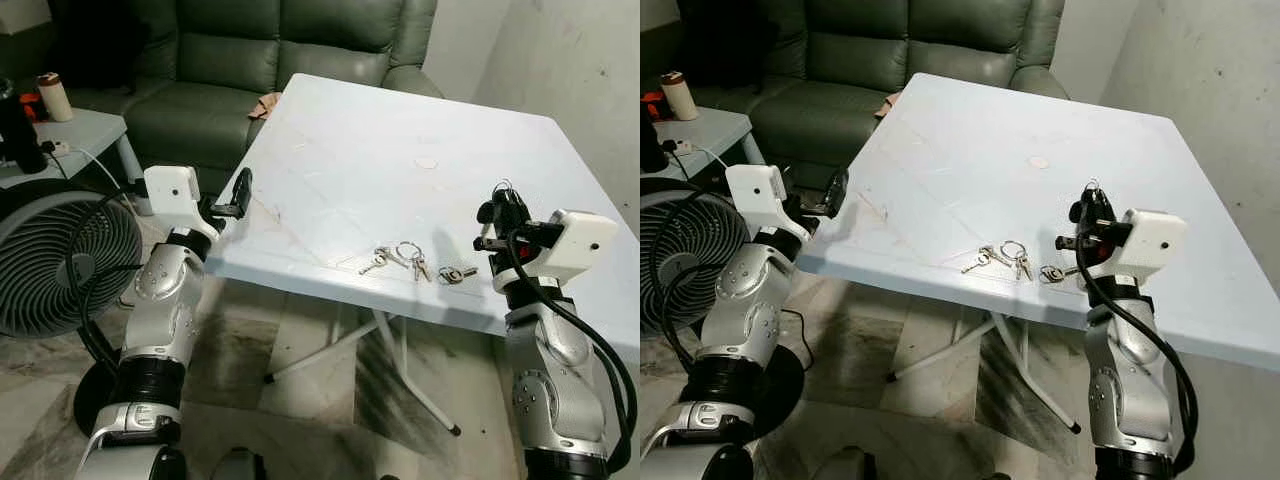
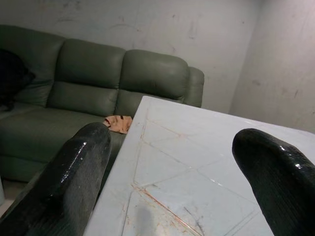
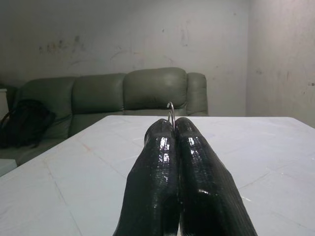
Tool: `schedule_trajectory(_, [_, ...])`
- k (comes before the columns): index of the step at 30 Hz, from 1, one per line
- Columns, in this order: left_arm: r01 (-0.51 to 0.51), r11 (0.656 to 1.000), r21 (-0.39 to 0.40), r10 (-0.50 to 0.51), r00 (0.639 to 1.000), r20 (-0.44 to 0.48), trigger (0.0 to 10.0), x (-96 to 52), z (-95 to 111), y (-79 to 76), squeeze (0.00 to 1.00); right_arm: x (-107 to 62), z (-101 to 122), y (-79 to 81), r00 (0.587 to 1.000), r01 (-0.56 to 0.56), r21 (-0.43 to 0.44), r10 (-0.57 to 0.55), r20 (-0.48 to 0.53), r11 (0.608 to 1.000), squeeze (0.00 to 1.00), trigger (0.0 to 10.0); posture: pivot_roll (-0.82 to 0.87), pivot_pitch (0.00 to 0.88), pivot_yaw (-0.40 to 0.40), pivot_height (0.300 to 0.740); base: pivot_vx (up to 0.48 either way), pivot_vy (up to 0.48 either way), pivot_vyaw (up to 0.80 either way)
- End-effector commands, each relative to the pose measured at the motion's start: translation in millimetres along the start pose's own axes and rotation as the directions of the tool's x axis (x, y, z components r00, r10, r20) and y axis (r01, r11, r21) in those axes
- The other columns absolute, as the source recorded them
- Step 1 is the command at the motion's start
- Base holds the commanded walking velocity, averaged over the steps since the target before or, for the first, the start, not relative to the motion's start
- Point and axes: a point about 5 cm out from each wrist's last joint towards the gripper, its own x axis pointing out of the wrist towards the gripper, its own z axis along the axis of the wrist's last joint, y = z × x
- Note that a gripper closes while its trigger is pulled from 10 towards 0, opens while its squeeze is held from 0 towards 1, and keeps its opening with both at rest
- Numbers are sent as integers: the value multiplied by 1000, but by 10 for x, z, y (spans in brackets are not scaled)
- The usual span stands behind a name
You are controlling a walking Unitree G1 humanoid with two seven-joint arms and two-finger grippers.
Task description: Hang keys on a hook
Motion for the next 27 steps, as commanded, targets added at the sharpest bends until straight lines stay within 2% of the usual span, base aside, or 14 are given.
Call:
schedule_trajectory(1, [1,1000,-6,-1,1000,10,10000,-3,18,0,0,6,68,6,1000,-19,-1,19,18,1000,0,10000,28,12,-64,722,0,0,0])
schedule_trajectory(6, [-2,1000,-9,2,1000,13,10000,-1,19,-6,0,6,70,4,999,-30,-6,30,15,1000,0,10000,28,11,-66,740,0,0,0])
schedule_trajectory(27, [-2,1000,-19,3,1000,15,10000,15,3,-37,0,29,97,-19,999,-48,-27,48,10,998,0,10000,15,14,-76,740,0,0,0])
